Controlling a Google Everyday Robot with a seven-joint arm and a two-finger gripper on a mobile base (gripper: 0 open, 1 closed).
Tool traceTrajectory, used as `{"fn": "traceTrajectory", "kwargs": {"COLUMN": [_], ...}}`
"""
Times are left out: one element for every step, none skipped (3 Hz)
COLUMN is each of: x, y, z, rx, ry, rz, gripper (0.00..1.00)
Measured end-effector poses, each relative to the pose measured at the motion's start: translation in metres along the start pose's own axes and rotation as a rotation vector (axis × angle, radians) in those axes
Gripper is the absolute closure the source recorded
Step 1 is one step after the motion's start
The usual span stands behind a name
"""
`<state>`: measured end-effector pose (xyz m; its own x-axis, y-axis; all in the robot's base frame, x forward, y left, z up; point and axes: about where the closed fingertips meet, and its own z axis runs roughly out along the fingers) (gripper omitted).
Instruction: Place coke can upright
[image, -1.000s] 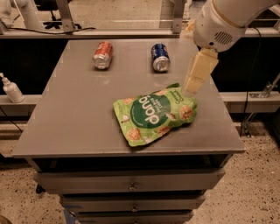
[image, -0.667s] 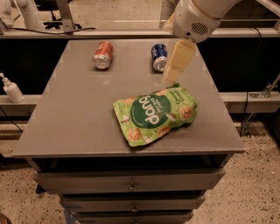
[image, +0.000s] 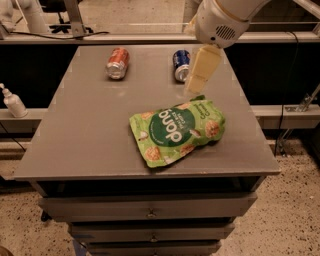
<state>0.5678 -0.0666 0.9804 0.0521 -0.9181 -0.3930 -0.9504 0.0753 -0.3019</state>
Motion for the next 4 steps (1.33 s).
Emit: {"fn": "traceTrajectory", "kwargs": {"x": [-0.013,-0.023,-0.030,-0.033], "y": [-0.022,-0.053,-0.085,-0.116], "z": [0.009,0.029,0.052,0.076], "rx": [0.021,0.033,0.038,0.026], "ry": [0.017,0.059,0.100,0.124], "rz": [-0.092,-0.203,-0.300,-0.394], "gripper": [0.00,0.00,0.00,0.00]}}
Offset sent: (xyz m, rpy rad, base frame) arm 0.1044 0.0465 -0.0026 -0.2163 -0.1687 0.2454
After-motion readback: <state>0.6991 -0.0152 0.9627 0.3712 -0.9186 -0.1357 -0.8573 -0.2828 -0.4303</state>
